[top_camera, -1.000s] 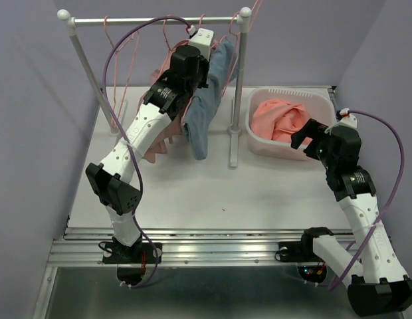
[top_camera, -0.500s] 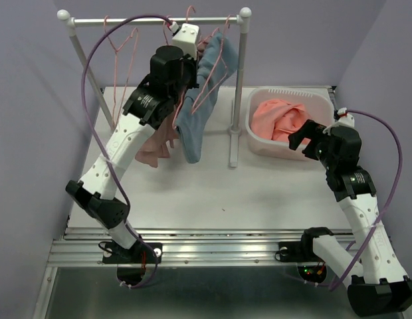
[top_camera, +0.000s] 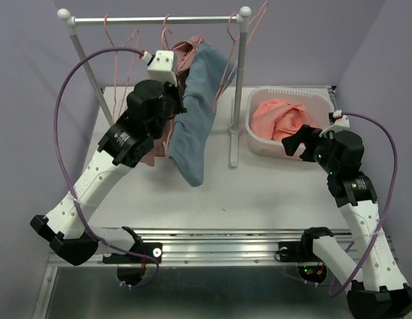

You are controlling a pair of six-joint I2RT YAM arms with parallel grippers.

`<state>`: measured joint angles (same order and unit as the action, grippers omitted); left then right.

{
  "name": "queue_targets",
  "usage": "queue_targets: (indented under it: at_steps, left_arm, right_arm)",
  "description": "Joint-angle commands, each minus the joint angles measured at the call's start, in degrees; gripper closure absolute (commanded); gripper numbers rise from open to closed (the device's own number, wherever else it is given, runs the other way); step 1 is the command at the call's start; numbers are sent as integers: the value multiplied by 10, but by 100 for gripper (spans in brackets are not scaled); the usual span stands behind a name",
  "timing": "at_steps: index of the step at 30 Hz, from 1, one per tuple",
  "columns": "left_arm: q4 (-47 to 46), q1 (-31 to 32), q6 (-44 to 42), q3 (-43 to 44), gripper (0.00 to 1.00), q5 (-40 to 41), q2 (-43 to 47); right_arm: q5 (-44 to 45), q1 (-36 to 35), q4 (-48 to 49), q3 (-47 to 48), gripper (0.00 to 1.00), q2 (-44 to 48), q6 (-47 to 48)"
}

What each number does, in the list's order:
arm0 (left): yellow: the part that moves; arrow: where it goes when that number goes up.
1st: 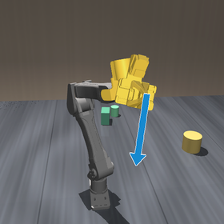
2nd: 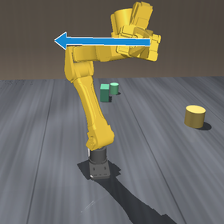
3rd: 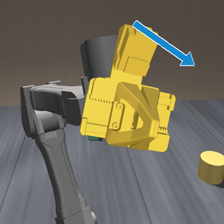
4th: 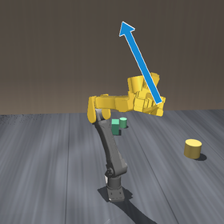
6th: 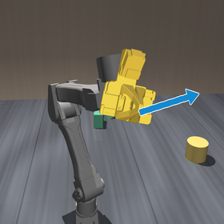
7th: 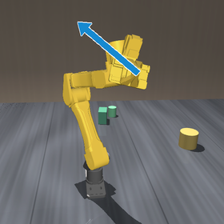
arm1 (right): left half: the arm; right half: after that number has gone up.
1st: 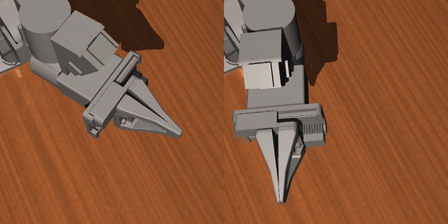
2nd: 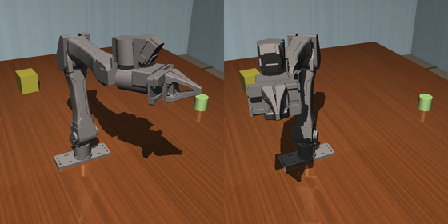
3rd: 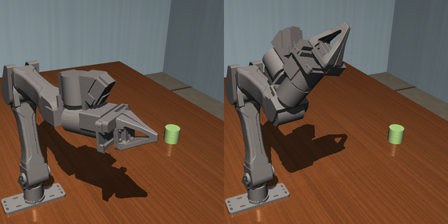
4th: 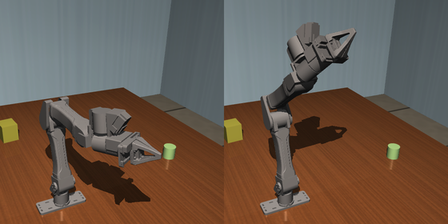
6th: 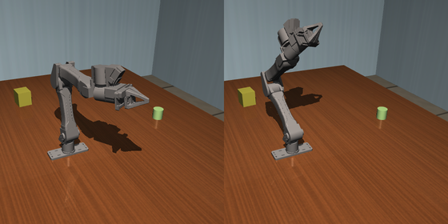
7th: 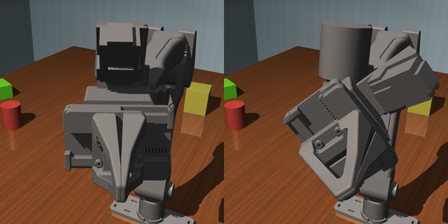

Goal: Remove the skirt from the hanger

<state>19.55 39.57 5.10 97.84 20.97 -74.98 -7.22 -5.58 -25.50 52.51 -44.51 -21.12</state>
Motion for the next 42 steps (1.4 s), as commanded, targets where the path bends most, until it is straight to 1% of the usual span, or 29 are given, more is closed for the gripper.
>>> queue_targets:
  at_steps: [1,2,3,4,5,6,7,9,10,11,13,14,16,18,21,24,25,26,27,29,31,32,33,34,36,37,39,42]
  left_arm:
    - [-58,37,79,-103,100,105,76]
    - [-58,68,98,-133,100,132,108]
    - [-58,83,140,-160,100,150,121]
    - [-55,95,161,-210,100,168,134]
    - [-50,107,186,-235,100,177,143]
    - [-39,121,216,-253,100,186,156]
    - [-16,125,268,-285,100,205,160]
    - [2,128,317,-307,100,226,162]
    - [14,129,333,-316,100,238,159]
    - [19,129,357,-313,100,241,149]
    - [43,129,373,-292,100,258,134]
    - [59,129,401,-281,100,269,115]
    - [108,129,424,-246,100,303,92]
    - [132,129,440,-224,100,309,69]
    - [131,129,441,-222,100,303,63]
    - [112,129,440,-237,100,291,82]
    - [102,129,440,-245,100,281,87]
    - [95,129,436,-251,100,275,99]
    - [87,129,434,-256,100,268,106]
    - [66,129,422,-268,100,251,116]
    - [65,129,424,-269,100,245,127]
    - [66,129,428,-268,100,245,128]
    - [67,130,430,-268,100,244,132]
    - [67,130,431,-268,100,237,132]
    - [64,130,431,-272,100,227,139]
    - [59,130,431,-276,100,224,141]
    - [58,130,427,-284,100,226,150]
    - [67,130,433,-302,100,241,155]
  right_arm:
    - [-130,3,29,-7,0,17,63]
    - [-213,3,26,-11,0,17,68]
    - [-251,3,34,-18,0,19,71]
    - [-282,-5,42,-29,0,26,76]
    - [-314,-13,50,-51,0,31,76]
    - [-306,-25,55,-60,0,36,79]
    - [-300,-61,57,-67,0,38,82]
    - [-266,-116,60,-86,0,29,81]
    - [-251,-155,65,-91,0,19,79]
    - [-188,-252,71,-95,0,-8,79]
    - [-98,-363,102,-98,0,-38,93]
    - [-24,-460,114,-97,0,-68,100]
    - [25,-533,151,-87,0,-96,136]
    - [32,-603,186,-87,0,-127,170]
    - [37,-652,228,-90,0,-157,194]
    - [42,-659,253,-94,0,-176,197]
    - [50,-659,288,-95,0,-187,196]
    - [92,-659,301,-96,0,-192,193]
    - [113,-659,322,-96,0,-197,200]
    - [158,-659,337,-93,0,-212,205]
    - [172,-659,352,-89,0,-224,223]
    - [172,-659,357,-88,2,-237,222]
    - [176,-659,361,-87,7,-245,218]
    - [180,-659,368,-82,23,-252,213]
    - [193,-659,372,-79,44,-269,187]
    - [198,-659,369,-75,70,-273,181]
    - [233,-659,362,-72,99,-261,144]
    - [303,-659,336,-60,99,-226,117]
